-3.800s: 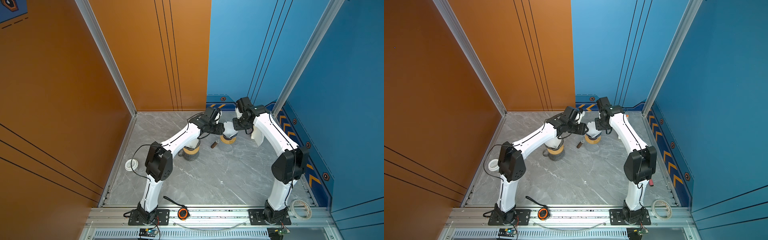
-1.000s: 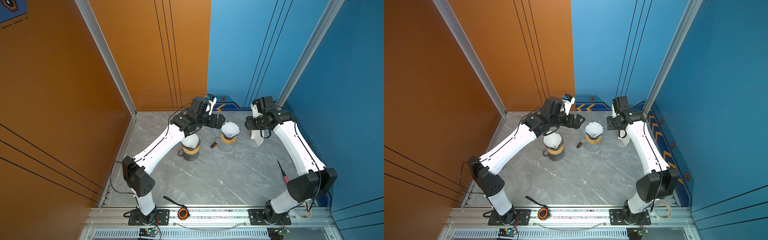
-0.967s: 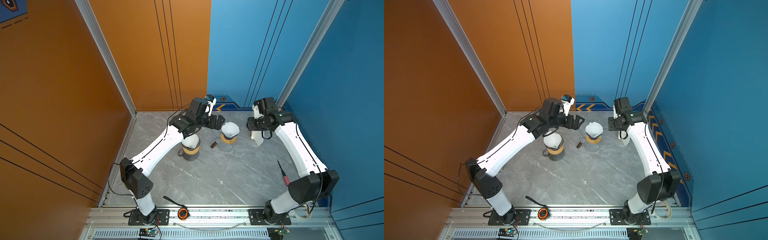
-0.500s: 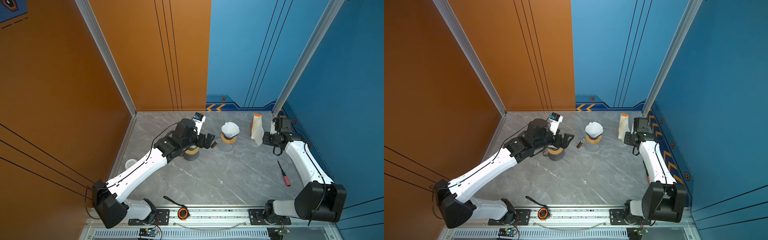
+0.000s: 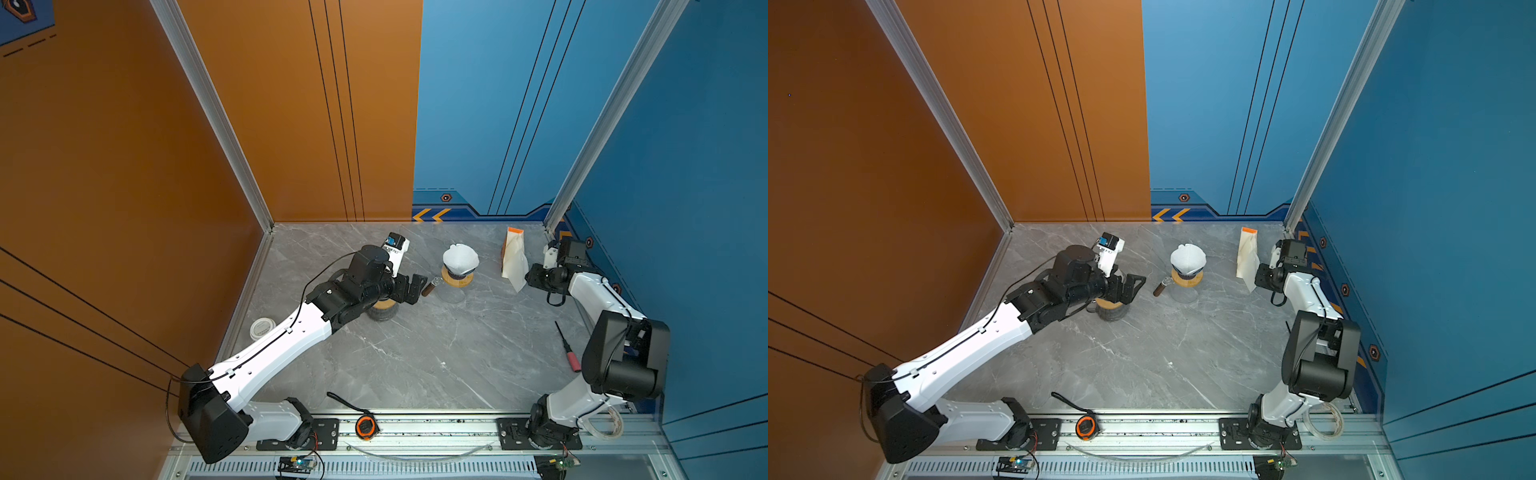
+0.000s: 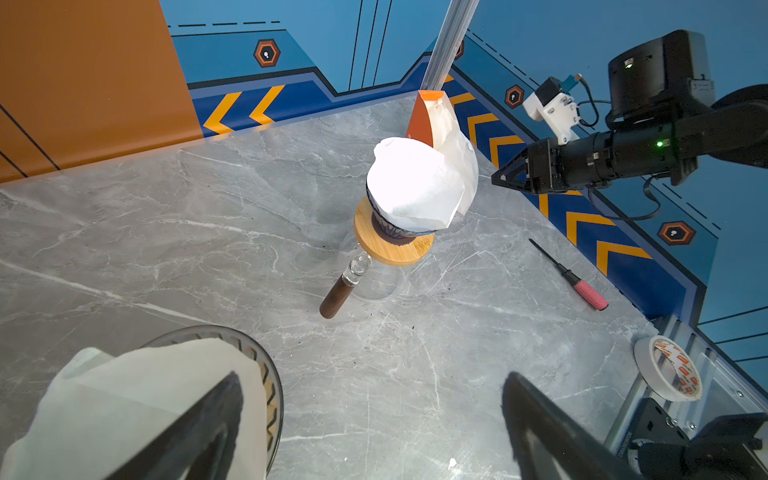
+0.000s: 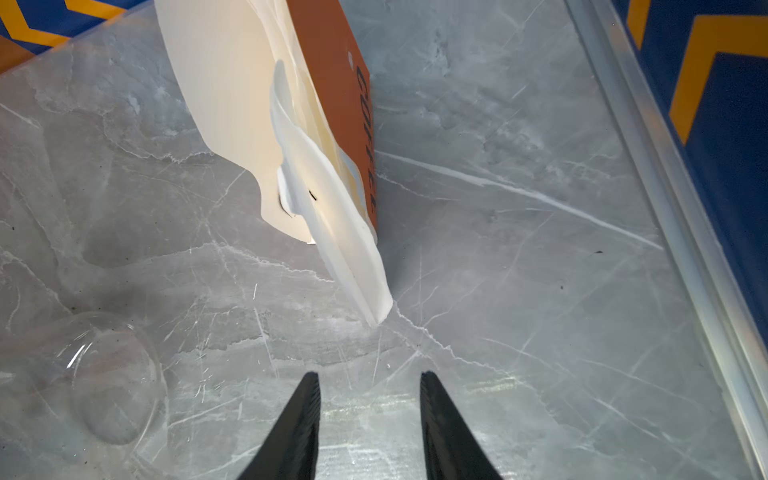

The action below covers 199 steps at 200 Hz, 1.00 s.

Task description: Place the coffee filter in the dripper

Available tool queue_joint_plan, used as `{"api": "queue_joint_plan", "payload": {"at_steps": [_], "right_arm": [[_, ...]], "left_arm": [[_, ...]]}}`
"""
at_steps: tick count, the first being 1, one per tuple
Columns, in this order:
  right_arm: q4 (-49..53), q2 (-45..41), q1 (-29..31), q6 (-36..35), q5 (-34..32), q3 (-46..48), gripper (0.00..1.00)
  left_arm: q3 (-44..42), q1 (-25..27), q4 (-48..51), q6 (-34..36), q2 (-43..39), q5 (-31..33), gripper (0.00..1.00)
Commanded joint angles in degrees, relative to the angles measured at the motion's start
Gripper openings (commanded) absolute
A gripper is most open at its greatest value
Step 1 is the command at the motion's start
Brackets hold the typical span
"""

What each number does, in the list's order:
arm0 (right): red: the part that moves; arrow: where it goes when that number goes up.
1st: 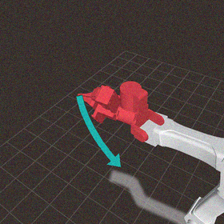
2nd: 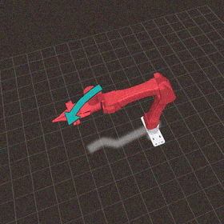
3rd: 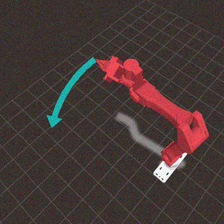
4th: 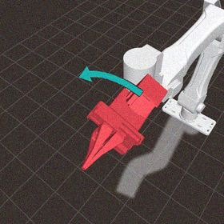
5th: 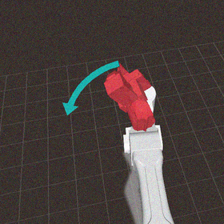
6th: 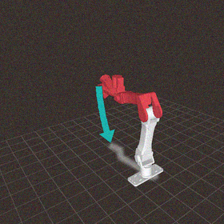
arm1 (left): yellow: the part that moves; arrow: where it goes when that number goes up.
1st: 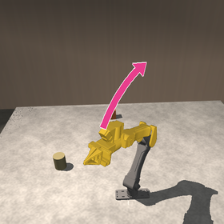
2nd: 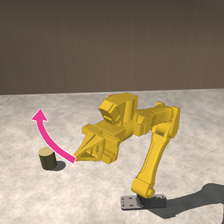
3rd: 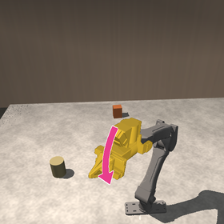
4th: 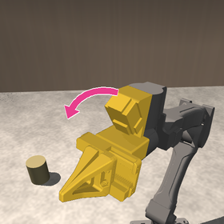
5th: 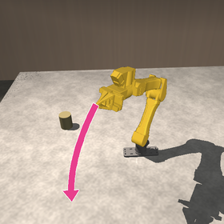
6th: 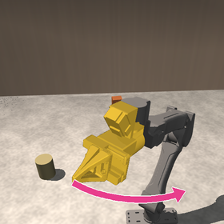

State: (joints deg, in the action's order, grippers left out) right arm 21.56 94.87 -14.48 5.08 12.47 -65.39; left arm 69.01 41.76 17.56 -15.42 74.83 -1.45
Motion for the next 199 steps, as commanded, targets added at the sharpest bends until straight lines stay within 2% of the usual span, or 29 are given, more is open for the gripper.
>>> {"api": "queue_joint_plan", "payload": {"at_steps": [1, 57, 93, 144, 199], "right_arm": [[-3.95, 1.62, -0.28, -1.75, 2.14, -2.63, 0.39], [-5.32, 7.61, -0.28, -2.53, 1.32, -5.08, 0.41], [-5.36, 9.92, -0.05, -2.47, 1.96, -6.49, 0.37], [-5.48, 11.65, 1.28, -1.61, 2.23, -7.43, 0.19], [-4.52, 10.73, 4.75, -2.36, -3.78, -7.91, 0.00]], "left_arm": [[0.97, 0.54, 1.24, 0.01, 1.33, 1.27, 0.98], [2.12, 0.51, 1.90, -1.02, 3.30, 1.17, 0.98], [2.53, 0.49, 1.89, -1.45, 4.14, 1.19, 0.98], [2.49, 0.40, 2.04, -1.55, 4.49, 1.18, 0.98], [2.27, 0.26, 2.44, -1.63, 4.36, 1.25, 0.98]]}}
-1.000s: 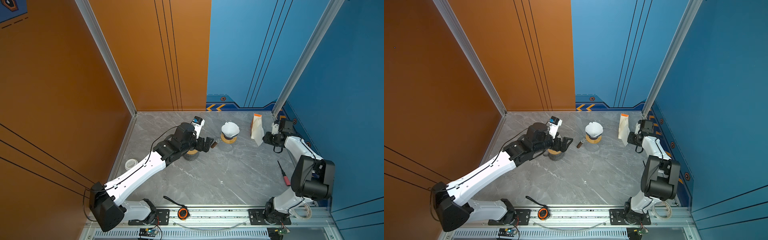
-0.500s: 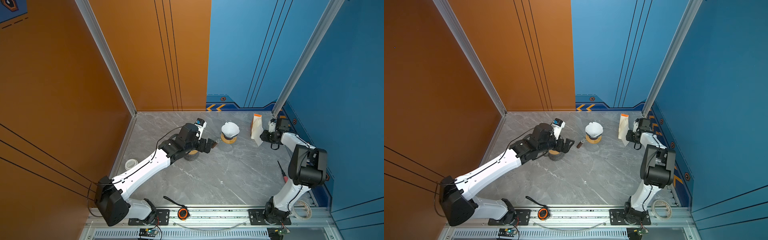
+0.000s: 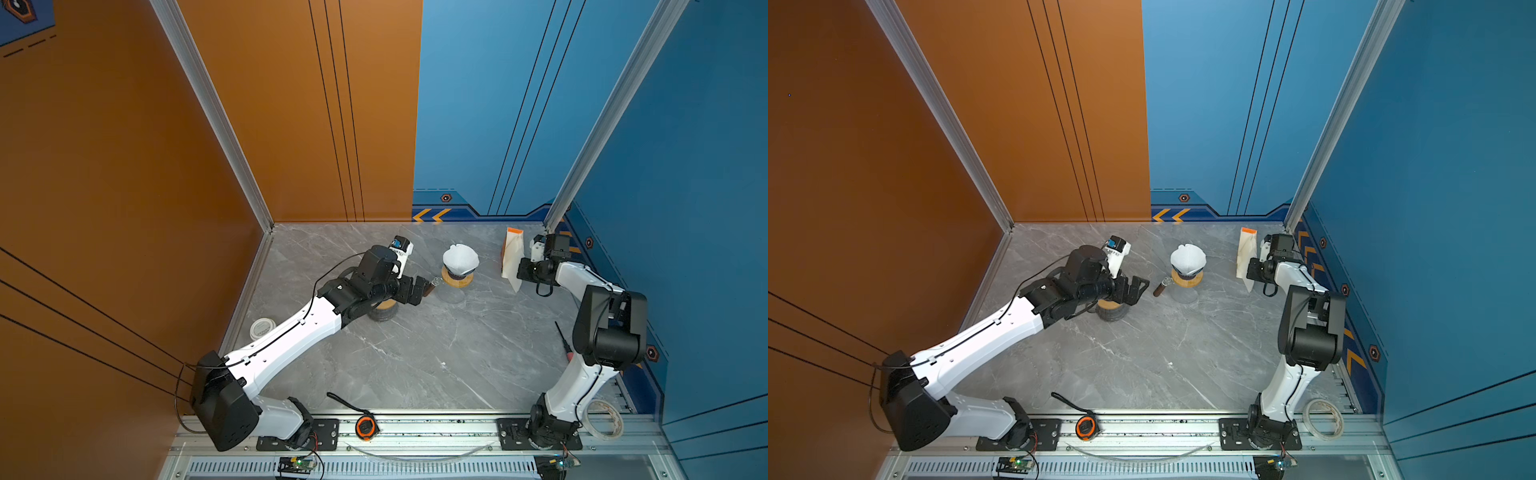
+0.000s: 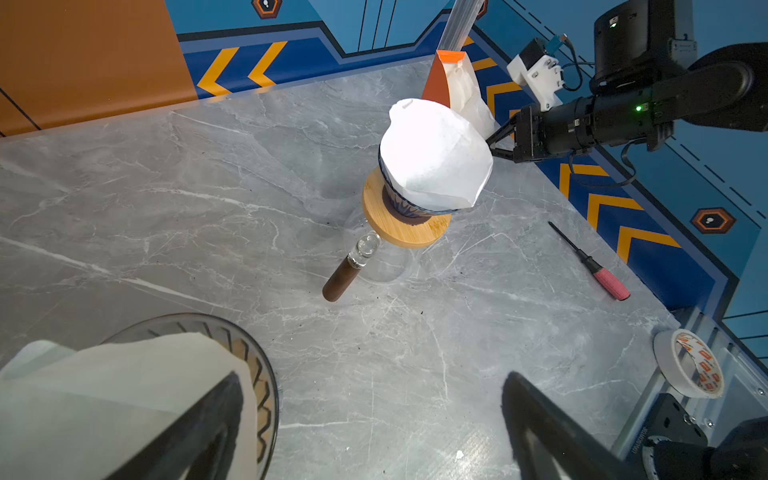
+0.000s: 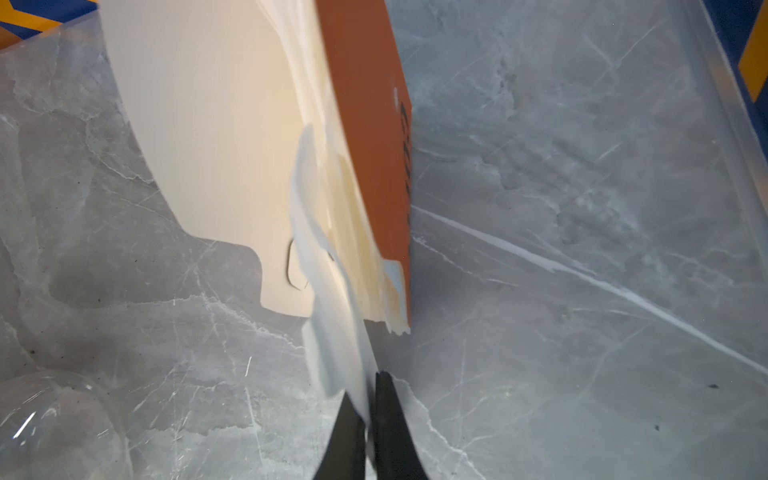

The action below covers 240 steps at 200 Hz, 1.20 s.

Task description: Place the coffee filter in the dripper

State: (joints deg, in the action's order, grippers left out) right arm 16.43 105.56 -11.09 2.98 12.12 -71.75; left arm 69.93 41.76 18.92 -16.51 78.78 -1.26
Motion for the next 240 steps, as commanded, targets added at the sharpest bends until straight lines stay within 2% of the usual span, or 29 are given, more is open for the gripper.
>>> {"api": "queue_joint_plan", "payload": {"at_steps": [1, 83, 187, 226, 240], "right_arm": [[0.62, 0.06, 1.39, -0.30, -3.42, -1.55, 0.00], [0.43, 1.50, 5.07, 1.70, -9.58, -5.26, 0.00], [-0.30, 6.09, 6.96, 4.46, -12.70, -9.99, 0.00], [-1.29, 6.41, 7.18, 5.47, -12.34, -10.22, 0.07], [-1.14, 6.42, 7.23, 5.88, -12.38, -10.14, 0.12]], "left_arm": [[1.35, 0.26, 1.06, -0.54, 0.41, 1.02, 0.98], [1.27, 0.04, 1.12, -0.61, 0.58, 0.82, 0.98], [1.26, -0.19, 1.21, -0.67, 0.85, 0.77, 0.98], [1.18, -0.10, 1.25, -0.63, 0.53, 0.95, 0.98], [1.25, -0.10, 1.39, -0.63, 0.49, 0.89, 0.98]]}}
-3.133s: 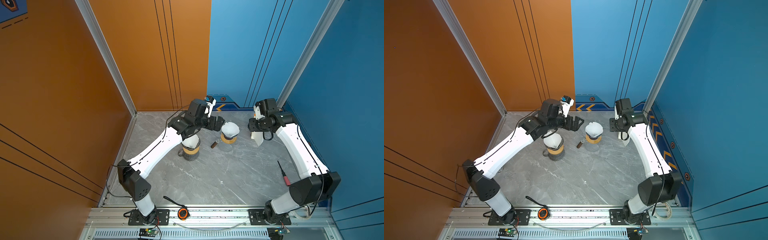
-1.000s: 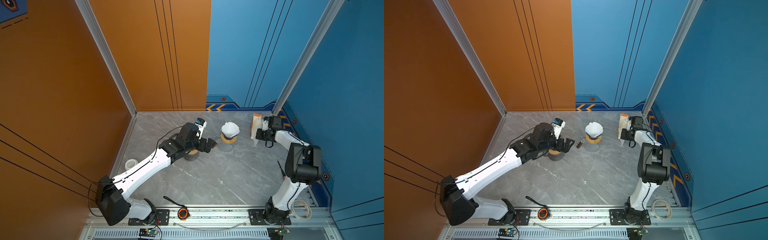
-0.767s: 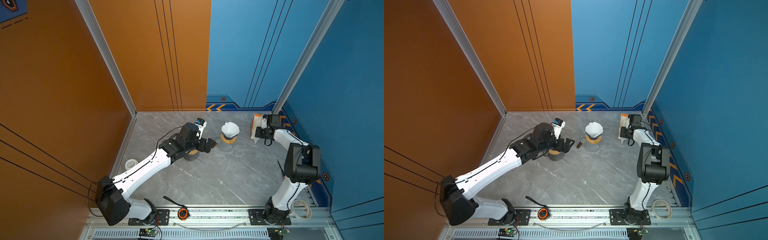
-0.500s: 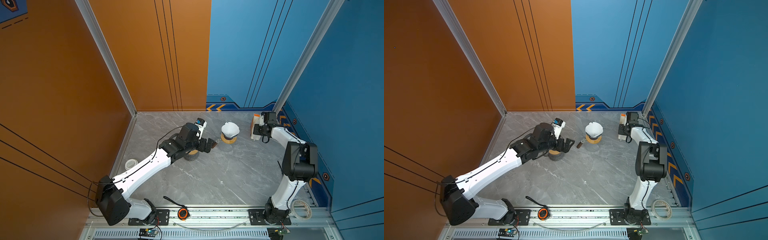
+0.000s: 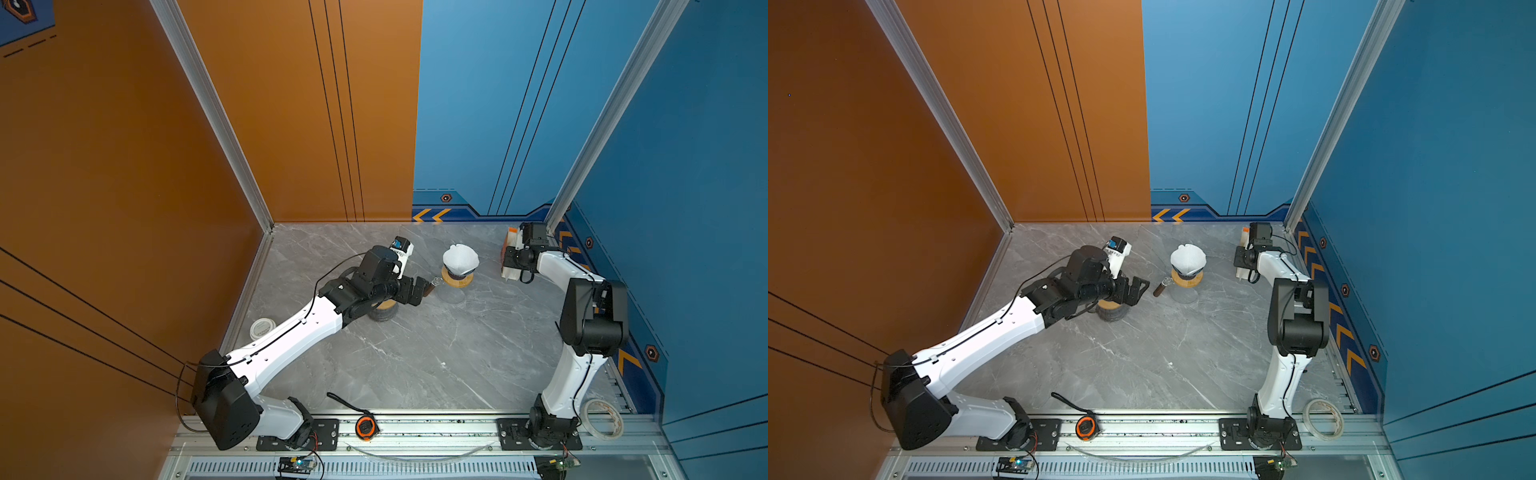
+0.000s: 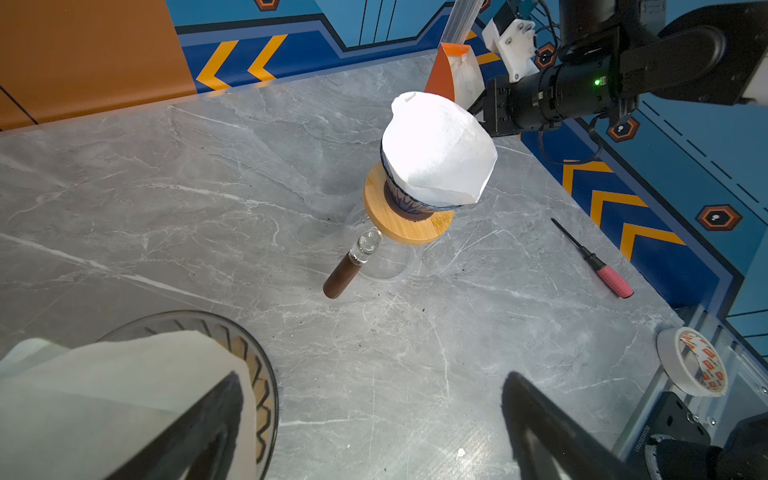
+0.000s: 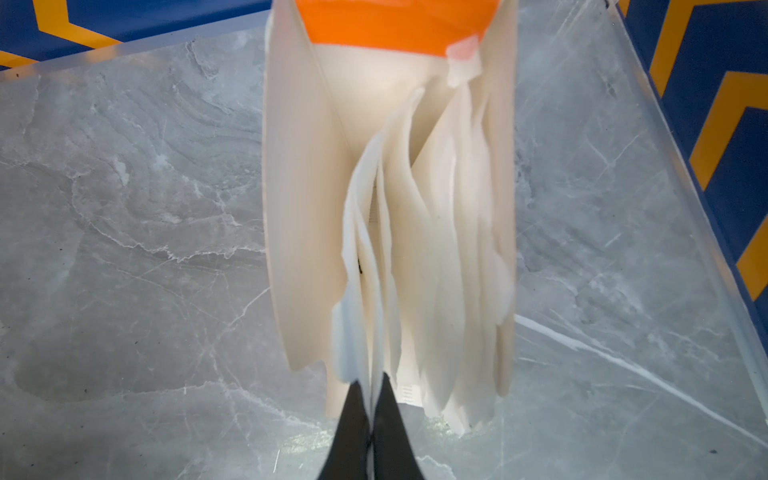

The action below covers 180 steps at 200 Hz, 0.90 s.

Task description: Place the coffee filter in the dripper

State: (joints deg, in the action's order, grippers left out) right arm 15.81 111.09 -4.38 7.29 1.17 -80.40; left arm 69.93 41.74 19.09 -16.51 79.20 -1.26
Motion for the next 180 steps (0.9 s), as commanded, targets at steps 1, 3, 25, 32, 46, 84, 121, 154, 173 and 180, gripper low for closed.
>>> {"api": "queue_joint_plan", "payload": {"at_steps": [1, 3, 25, 32, 46, 84, 121, 154, 173, 180], "right_arm": [[-0.53, 0.89, 0.52, 1.58, -1.39, -1.45, 0.13], [-0.50, 0.84, 0.52, 1.59, -1.36, -1.41, 0.14], [-0.34, -0.38, 0.60, 2.03, -1.17, -0.99, 0.20], [-0.06, -1.04, 0.60, 2.17, -1.17, -0.83, 0.22], [0.28, -2.41, 0.69, 2.41, -1.17, -0.39, 0.27], [1.36, -7.79, 1.02, 3.08, -0.74, 1.79, 0.35], [3.17, -14.63, 1.57, 4.09, -0.76, 4.39, 0.44], [5.69, -22.34, 1.66, 5.09, -1.87, 7.31, 0.59], [5.81, -27.87, 1.74, 5.25, -1.27, 10.33, 0.67], [5.82, -30.11, 1.83, 5.04, -1.17, 11.61, 0.69]], "left_arm": [[1.21, -0.12, 1.21, -0.63, 0.08, 0.86, 0.98], [1.27, -0.11, 1.28, -0.63, 0.08, 0.89, 0.98], [1.27, 0.06, 1.33, -0.54, -0.40, 0.90, 0.98], [1.28, 0.06, 1.45, -0.54, -0.65, 0.98, 0.98], [1.27, 0.26, 1.56, -0.41, -1.13, 1.19, 0.98], [1.58, 0.62, 2.40, 0.07, -3.19, 2.37, 0.98], [2.91, 0.28, 6.44, 1.33, -6.65, 6.46, 0.98], [3.02, -1.44, 10.66, 1.65, -10.72, 7.94, 0.98], [1.86, -2.77, 12.53, 1.76, -13.77, 9.52, 0.98], [0.85, -3.56, 12.89, 1.68, -15.18, 10.11, 0.98]]}}
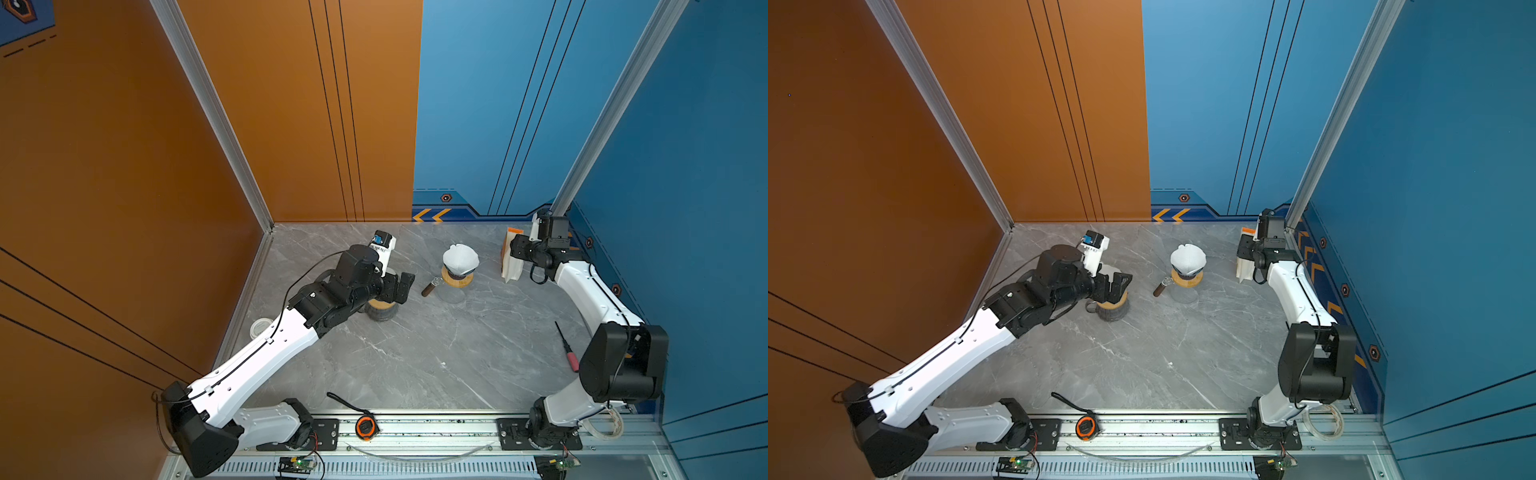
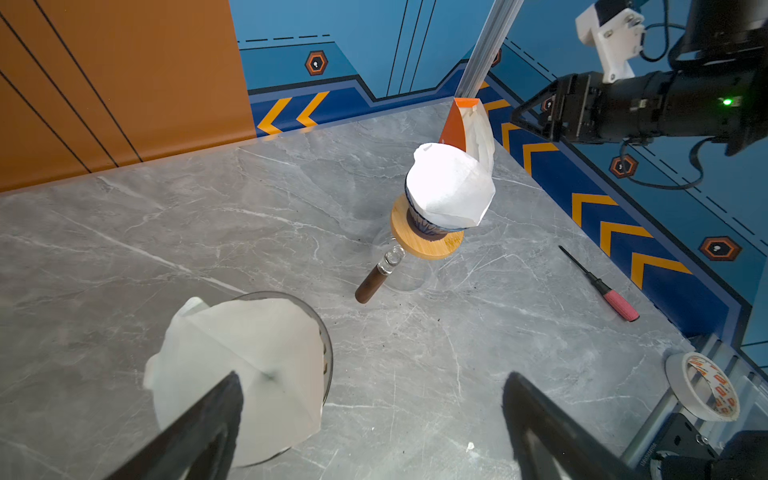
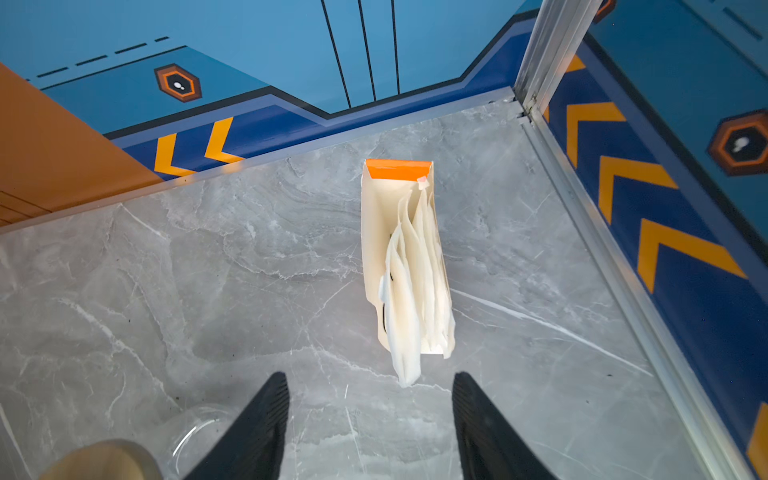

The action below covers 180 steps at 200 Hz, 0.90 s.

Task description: Place the coffee filter in the dripper

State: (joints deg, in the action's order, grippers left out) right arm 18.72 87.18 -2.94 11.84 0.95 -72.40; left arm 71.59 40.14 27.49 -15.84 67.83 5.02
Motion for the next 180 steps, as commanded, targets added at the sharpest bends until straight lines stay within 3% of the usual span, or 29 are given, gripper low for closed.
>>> {"api": "queue_joint_plan", "payload": {"at_steps": [1, 52, 74, 104, 139, 180], "right_arm": [[2.91, -6.48, 0.43, 0.44, -0.95, 3.77, 0.70], [2.36, -21.83, 2.25, 0.90, -0.94, 15.70, 0.82], [0.88, -26.54, 2.93, 1.14, -1.81, 20.93, 1.00], [-4.23, -30.56, 3.37, 1.27, -1.18, 29.16, 1.00], [-20.36, -33.50, 3.29, 1.84, -6.53, 43.12, 1.00], [-47.31, -30.80, 3.03, 0.27, -11.96, 57.70, 1.00]], "left_arm": [[-0.96, -2.11, 4.50, 0.95, -4.01, 3.89, 0.98], [-9.30, -10.25, 5.11, -0.12, -14.69, 6.67, 0.98], [-15.34, -14.30, 3.85, 1.54, -19.07, 7.16, 0.98], [-25.87, -20.23, -2.15, 1.44, -24.71, 9.51, 0.98], [-39.21, -26.39, -11.85, -0.85, -28.56, 15.73, 0.98], [-52.73, -27.55, -30.07, 3.32, -28.66, 25.76, 0.98]]}}
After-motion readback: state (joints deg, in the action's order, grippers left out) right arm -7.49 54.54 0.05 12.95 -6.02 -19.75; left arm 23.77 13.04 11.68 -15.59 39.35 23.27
